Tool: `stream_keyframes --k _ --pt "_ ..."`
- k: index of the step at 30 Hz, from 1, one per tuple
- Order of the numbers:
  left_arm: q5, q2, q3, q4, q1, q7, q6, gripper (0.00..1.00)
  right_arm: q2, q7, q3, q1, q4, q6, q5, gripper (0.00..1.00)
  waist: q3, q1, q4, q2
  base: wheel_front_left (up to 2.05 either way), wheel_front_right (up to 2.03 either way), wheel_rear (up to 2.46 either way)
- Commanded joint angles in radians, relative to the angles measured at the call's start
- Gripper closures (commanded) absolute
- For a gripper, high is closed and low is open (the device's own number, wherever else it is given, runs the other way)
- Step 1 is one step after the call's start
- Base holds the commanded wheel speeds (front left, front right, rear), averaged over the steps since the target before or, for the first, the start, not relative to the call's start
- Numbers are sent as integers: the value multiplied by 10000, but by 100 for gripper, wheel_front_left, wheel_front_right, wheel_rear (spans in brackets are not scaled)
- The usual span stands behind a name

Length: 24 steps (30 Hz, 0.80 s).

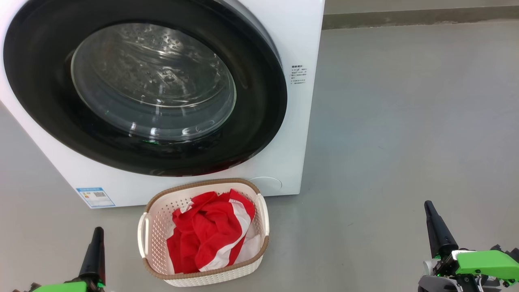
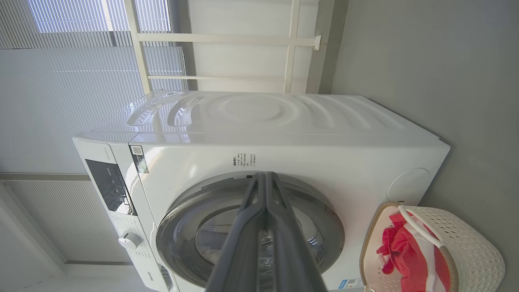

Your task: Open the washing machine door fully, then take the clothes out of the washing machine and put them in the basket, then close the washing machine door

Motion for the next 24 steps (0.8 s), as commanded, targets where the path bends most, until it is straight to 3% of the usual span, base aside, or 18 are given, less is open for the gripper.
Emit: stream_keyframes --k 1,24 --pt "-36 204 258 -193 -373 40 -33 100 -7 76 235 -105 -301 -11 9 100 0 0 0 0 0 0 0" --pt "-37 204 258 -193 -373 39 -33 100 -4 79 231 -106 -301 -11 5 100 0 0 0 0 0 0 0"
